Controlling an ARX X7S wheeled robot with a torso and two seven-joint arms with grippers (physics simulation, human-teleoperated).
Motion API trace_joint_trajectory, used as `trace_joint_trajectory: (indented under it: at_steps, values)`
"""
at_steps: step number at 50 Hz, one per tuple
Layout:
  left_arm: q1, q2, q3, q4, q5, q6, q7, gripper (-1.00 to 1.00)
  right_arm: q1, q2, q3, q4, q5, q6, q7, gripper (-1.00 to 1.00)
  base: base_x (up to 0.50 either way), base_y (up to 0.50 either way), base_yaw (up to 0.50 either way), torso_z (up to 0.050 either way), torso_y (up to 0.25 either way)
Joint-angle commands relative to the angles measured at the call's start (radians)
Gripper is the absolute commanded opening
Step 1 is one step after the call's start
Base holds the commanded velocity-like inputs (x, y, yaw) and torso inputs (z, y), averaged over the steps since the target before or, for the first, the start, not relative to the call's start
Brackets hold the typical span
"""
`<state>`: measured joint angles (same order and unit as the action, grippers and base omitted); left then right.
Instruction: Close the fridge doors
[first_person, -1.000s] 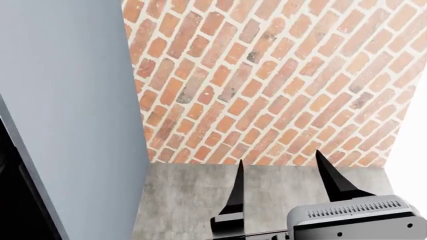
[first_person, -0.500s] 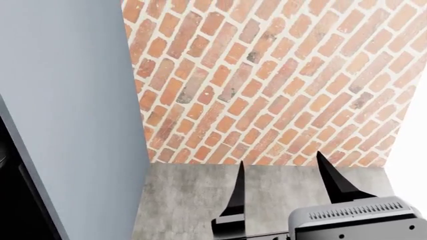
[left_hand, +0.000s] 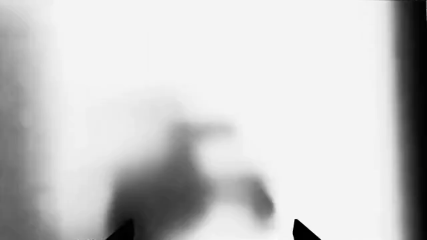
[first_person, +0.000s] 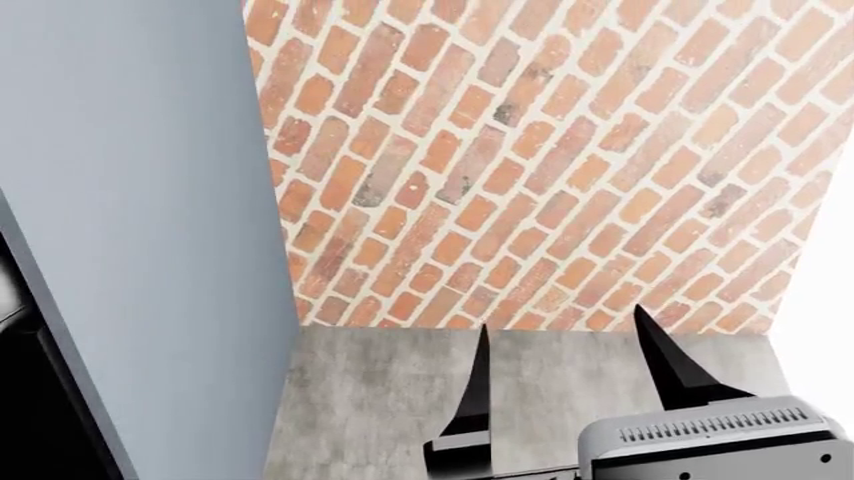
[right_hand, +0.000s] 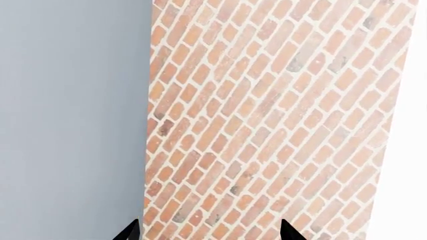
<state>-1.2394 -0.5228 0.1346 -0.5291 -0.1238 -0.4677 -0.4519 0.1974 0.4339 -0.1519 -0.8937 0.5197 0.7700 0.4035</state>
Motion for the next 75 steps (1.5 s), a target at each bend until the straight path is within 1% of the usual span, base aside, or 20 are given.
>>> trace_joint_trajectory:
  at_steps: [1, 10, 13, 14, 16, 19, 20, 22, 24, 25, 28, 29, 30, 31, 33, 38, 43, 46, 52, 75]
  values:
    - [-0.367, 0.101, 0.080, -0.757, 0.084, 0.328, 0.063, 1.00, 0.007, -0.014, 0.035, -0.011, -0.020, 0.033, -0.007, 1.00, 0.00, 0.00, 0.00, 0.000, 0.000]
    - [-0.359, 0.127, 0.078, -0.779, 0.103, 0.252, 0.080, 1.00, 0.012, -0.010, 0.033, -0.011, -0.017, 0.030, -0.003, 1.00, 0.00, 0.00, 0.00, 0.000, 0.000]
    - [-0.372, 0.139, 0.087, -0.774, 0.110, 0.333, 0.101, 1.00, -0.003, -0.008, 0.039, -0.011, -0.018, 0.019, -0.001, 1.00, 0.00, 0.00, 0.00, 0.000, 0.000]
    - [-0.285, 0.121, 0.051, -0.624, 0.063, 0.208, 0.119, 1.00, -0.006, -0.008, 0.038, -0.009, -0.021, 0.015, 0.000, 1.00, 0.00, 0.00, 0.00, 0.000, 0.000]
    - [0.012, 0.057, -0.044, -0.324, -0.085, -0.092, 0.111, 1.00, -0.010, -0.008, 0.037, -0.014, -0.021, 0.018, 0.006, 1.00, 0.00, 0.00, 0.00, 0.000, 0.000]
    - [0.214, 0.039, -0.158, 0.126, -0.239, -0.514, 0.083, 1.00, -0.011, -0.010, 0.028, -0.019, -0.021, 0.022, 0.012, 1.00, 0.00, 0.00, 0.00, 0.000, 0.000]
    - [0.252, 0.040, -0.185, 0.276, -0.273, -0.569, 0.076, 1.00, -0.014, -0.011, 0.029, -0.022, -0.017, 0.022, 0.012, 1.00, 0.00, 0.00, 0.00, 0.000, 0.000]
    - [0.381, 0.086, -0.323, 0.576, -0.429, -0.791, 0.054, 1.00, -0.012, -0.011, 0.023, -0.028, -0.014, 0.028, 0.016, 1.00, 0.00, 0.00, 0.00, 0.000, 0.000]
    - [0.424, 0.136, -0.429, 0.876, -0.529, -0.926, 0.043, 1.00, -0.014, -0.012, 0.021, -0.028, -0.013, 0.026, 0.018, 1.00, 0.00, 0.00, 0.00, 0.000, 0.000]
    - [0.453, 0.211, -0.560, 1.026, -0.648, -1.068, 0.068, 1.00, -0.013, -0.012, 0.020, -0.033, -0.009, 0.031, 0.020, 1.00, 0.00, 0.00, 0.00, 0.000, 0.000]
    - [0.546, 0.171, -0.723, 1.476, -1.098, -1.067, -0.269, 1.00, -0.012, -0.010, 0.018, -0.038, -0.003, 0.038, 0.023, 1.00, 0.00, 0.00, 0.00, 0.000, 0.000]
    - [0.562, 0.147, -0.712, 1.575, -1.248, -1.047, -0.323, 1.00, -0.006, -0.010, 0.023, -0.043, 0.007, 0.048, 0.027, 1.00, 0.00, 0.00, 0.00, 0.000, 0.000]
    - [0.595, 0.103, -0.647, 1.576, -1.307, -0.985, -0.345, 1.00, -0.004, -0.009, 0.025, -0.045, 0.010, 0.050, 0.028, 1.00, 0.00, 0.00, 0.00, 0.000, 0.000]
    - [0.655, 0.050, -0.558, 1.576, -1.220, -0.866, -0.322, 1.00, -0.005, -0.008, 0.024, -0.043, 0.009, 0.045, 0.028, 1.00, 0.00, 0.00, 0.00, 0.000, 0.000]
    - [0.762, 0.013, -0.454, 1.575, -1.080, -0.740, -0.266, 1.00, -0.003, -0.007, 0.023, -0.045, 0.013, 0.049, 0.031, 1.00, 0.00, 0.00, 0.00, 0.000, 0.000]
    - [0.946, 0.030, -0.277, 1.541, -0.763, -0.566, -0.124, 1.00, -0.004, 0.001, 0.030, -0.051, 0.024, 0.050, 0.034, 1.00, 0.00, 0.00, 0.00, 0.000, 0.000]
    - [1.105, 0.051, -0.119, 1.438, -0.495, -0.351, -0.045, 1.00, -0.010, 0.001, 0.033, -0.050, 0.032, 0.040, 0.038, 1.00, 0.00, 0.00, 0.00, 0.000, 0.000]
    - [1.173, 0.072, -0.069, 1.388, -0.426, -0.255, -0.017, 1.00, -0.013, 0.000, 0.034, -0.051, 0.041, 0.040, 0.043, 1.00, 0.00, 0.00, 0.00, 0.000, 0.000]
    - [1.190, 0.085, -0.062, 1.374, -0.417, -0.229, -0.018, 1.00, -0.009, 0.011, 0.016, -0.056, 0.039, 0.054, 0.057, 1.00, -0.08, 0.00, 0.00, 0.000, 0.000]
    - [1.188, 0.074, -0.066, 1.362, -0.423, -0.215, -0.016, 1.00, -0.008, 0.028, 0.000, -0.049, 0.061, 0.038, 0.086, 1.00, -0.50, 0.00, 0.00, 0.000, 0.000]
